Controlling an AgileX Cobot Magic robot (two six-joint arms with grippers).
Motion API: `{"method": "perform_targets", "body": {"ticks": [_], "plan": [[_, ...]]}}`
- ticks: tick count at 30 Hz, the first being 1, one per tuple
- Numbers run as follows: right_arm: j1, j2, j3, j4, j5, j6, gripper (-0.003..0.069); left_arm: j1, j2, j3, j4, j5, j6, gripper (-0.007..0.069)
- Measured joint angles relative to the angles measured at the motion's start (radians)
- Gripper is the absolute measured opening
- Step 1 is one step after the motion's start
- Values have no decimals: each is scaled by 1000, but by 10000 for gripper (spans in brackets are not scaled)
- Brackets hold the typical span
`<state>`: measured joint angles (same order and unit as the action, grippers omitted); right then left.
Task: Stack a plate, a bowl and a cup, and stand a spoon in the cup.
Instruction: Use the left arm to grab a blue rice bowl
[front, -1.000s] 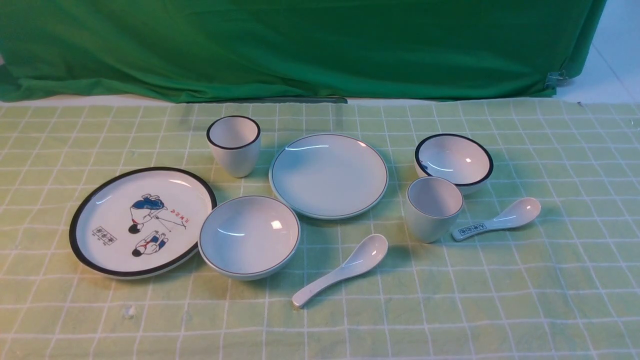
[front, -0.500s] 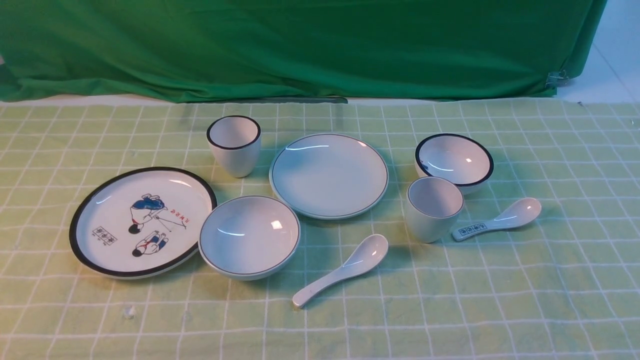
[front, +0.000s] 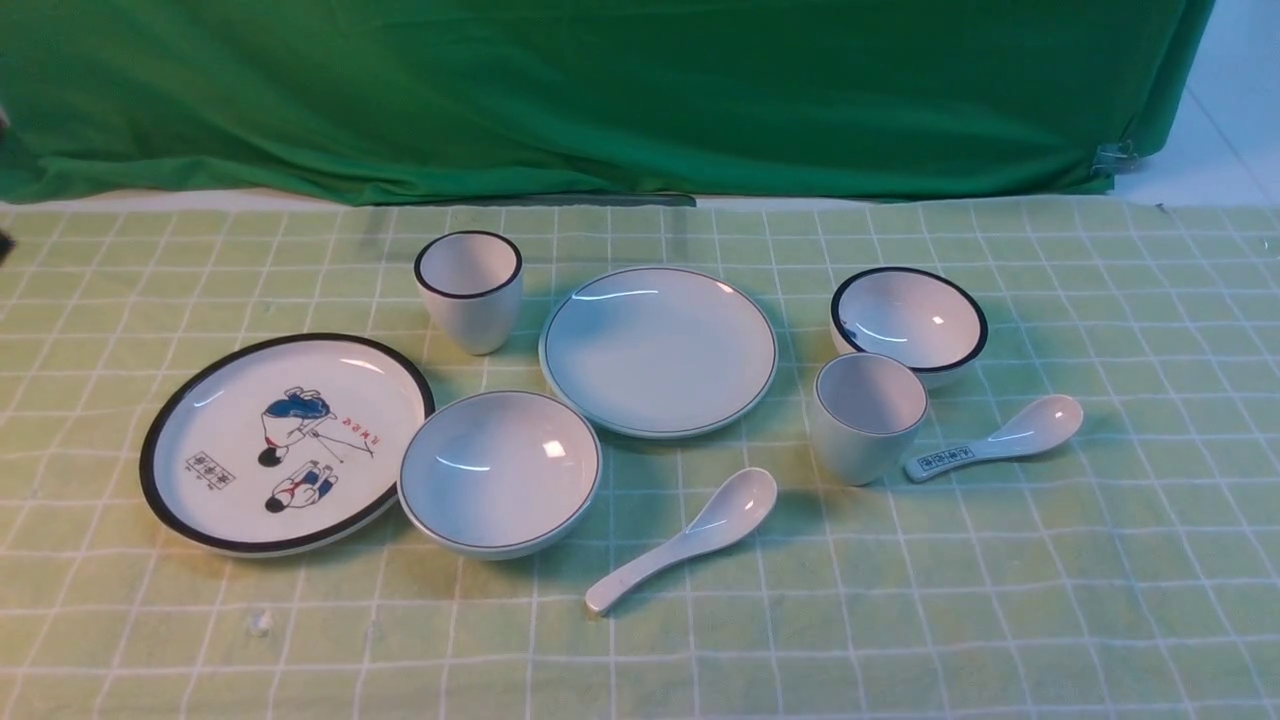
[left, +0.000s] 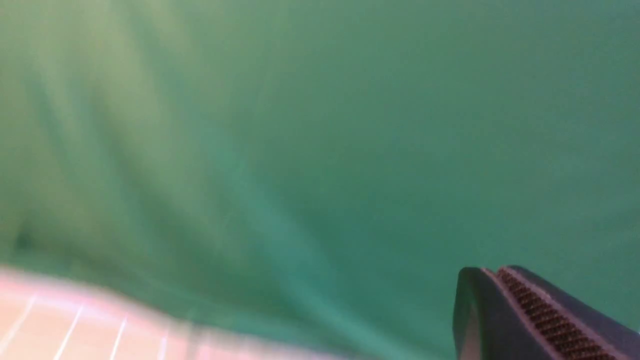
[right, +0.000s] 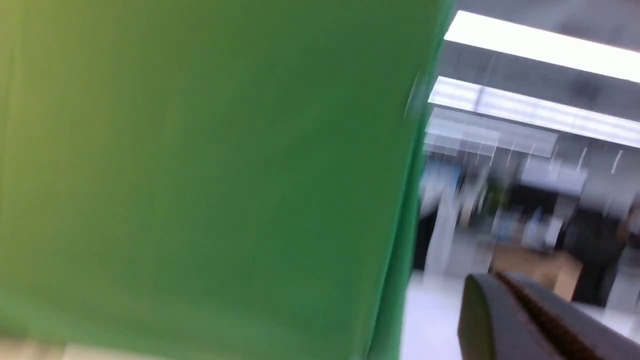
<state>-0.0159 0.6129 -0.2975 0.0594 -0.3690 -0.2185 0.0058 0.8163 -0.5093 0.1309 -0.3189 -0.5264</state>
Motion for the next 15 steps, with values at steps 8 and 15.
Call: {"method": "perform_targets", "body": {"ticks": [8,15], "plan": [[140,339,-311,17,628,3,26,-81,310,-269,25,535,47,17],[244,621,-532,73,945,5,26,-189,548,-412,-163,805,297,24]]}}
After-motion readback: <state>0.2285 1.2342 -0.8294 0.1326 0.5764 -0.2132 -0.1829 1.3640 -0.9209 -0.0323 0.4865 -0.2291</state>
